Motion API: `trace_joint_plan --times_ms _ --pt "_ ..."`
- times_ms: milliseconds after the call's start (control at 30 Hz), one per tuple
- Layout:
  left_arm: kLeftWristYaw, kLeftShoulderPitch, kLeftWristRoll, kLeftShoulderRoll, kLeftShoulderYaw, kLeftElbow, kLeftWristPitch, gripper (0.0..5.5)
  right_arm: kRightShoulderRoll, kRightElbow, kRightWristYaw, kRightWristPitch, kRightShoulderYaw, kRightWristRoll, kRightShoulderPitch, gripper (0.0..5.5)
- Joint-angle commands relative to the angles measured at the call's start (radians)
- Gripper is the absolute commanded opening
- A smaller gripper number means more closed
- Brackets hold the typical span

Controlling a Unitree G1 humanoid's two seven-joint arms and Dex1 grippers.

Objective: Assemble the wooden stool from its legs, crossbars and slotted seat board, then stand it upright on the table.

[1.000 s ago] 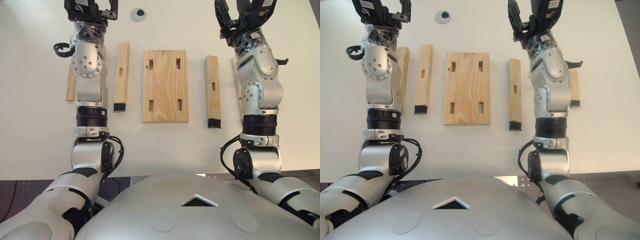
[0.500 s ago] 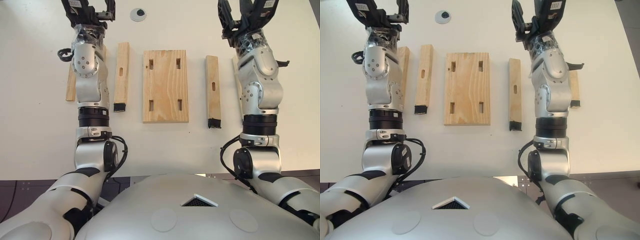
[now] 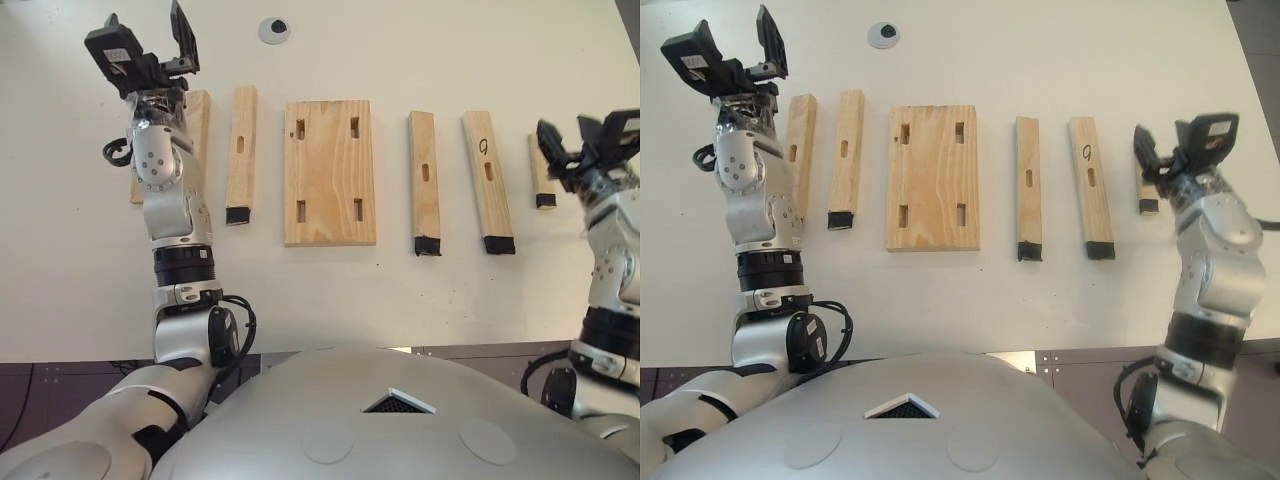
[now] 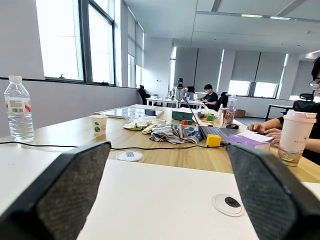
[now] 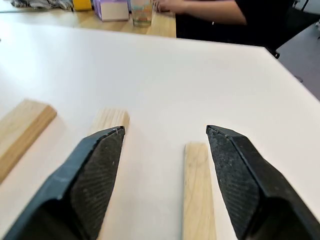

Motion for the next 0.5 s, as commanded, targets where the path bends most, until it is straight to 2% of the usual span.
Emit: trace_joint_plan --times_ms 33,300,500 --pt "0.015 0.033 0.003 -0.002 0.002 -0.041 0.032 4.24 0.026 -0.006 -0.05 0.042 -0.031 -0.007 0.067 3.02" --pt "0.01 0.043 0.002 0.005 0.006 -0.064 0.057 4.24 0.04 0.01 -0.063 0.062 -0.035 0.002 0.125 3.02" --pt "0.012 0.042 0.002 0.006 0.009 -0.07 0.065 4.24 0.068 0.064 -0.092 0.149 -0.064 0.036 0.106 3.02"
